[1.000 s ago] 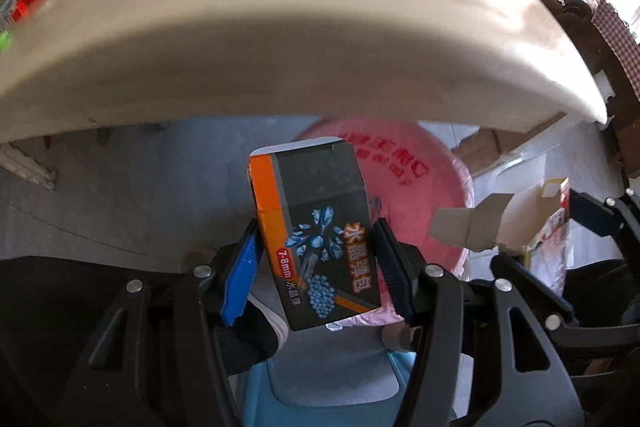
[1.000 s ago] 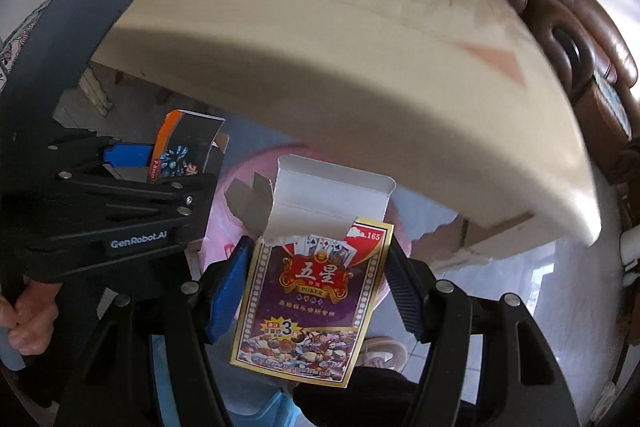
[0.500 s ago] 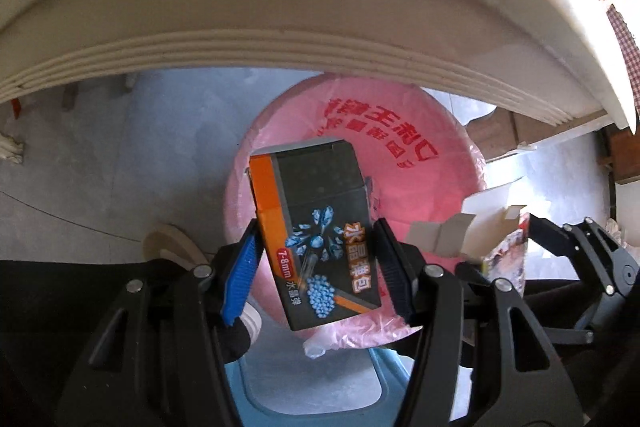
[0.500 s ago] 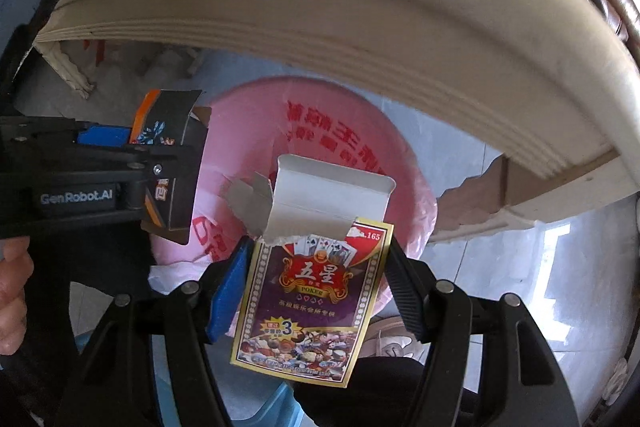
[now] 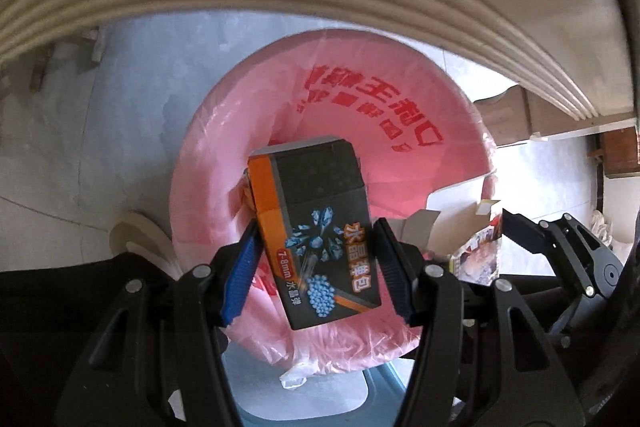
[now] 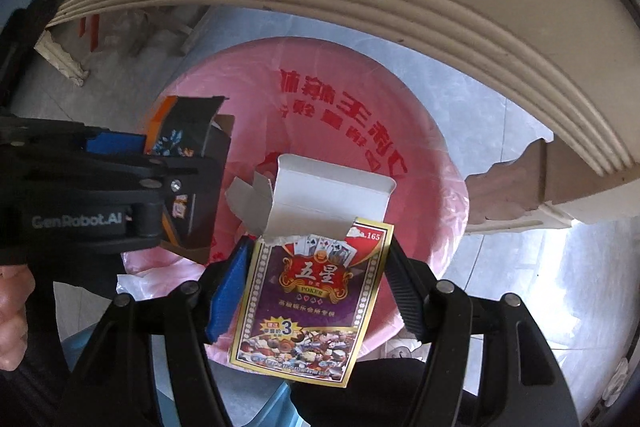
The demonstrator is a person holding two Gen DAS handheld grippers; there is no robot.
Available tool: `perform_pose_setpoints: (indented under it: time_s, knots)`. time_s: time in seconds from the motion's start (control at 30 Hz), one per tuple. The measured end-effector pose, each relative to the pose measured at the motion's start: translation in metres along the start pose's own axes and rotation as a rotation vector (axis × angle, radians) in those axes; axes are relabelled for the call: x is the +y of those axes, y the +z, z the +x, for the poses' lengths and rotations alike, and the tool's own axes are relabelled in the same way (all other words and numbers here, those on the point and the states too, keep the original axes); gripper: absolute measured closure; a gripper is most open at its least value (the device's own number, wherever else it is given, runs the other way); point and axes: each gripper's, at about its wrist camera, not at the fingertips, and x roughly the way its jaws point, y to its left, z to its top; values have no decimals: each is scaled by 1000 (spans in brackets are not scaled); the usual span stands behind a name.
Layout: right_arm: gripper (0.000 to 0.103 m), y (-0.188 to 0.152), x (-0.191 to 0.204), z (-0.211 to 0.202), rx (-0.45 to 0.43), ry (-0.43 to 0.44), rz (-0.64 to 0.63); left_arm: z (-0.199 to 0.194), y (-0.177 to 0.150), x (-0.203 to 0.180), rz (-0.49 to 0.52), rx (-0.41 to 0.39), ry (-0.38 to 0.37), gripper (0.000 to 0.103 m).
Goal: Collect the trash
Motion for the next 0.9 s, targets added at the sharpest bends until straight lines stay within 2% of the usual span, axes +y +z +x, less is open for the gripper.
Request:
perform_pose_setpoints:
  time_s: [0.1, 0.17, 0.2, 0.27, 0.4, 0.9]
  knots:
    - [38, 1, 0, 5, 4, 13, 0, 3, 3, 3, -16, 16, 20, 47]
    - [36, 1, 1, 7, 7, 15, -7, 4, 5, 4, -22, 22, 38, 39]
    - [30, 2, 1, 7, 11, 16, -6, 4, 5, 4, -24, 20, 42, 34]
    - [24, 2, 2, 8, 16, 14, -8, 3, 5, 3, -21, 19, 47, 33]
    - [24, 3, 2, 7, 17, 12, -12, 2, 5, -2, 1, 12, 68, 27]
    - [24, 0, -2, -2, 10, 16, 20, -6, 4, -4, 11, -17, 105, 26]
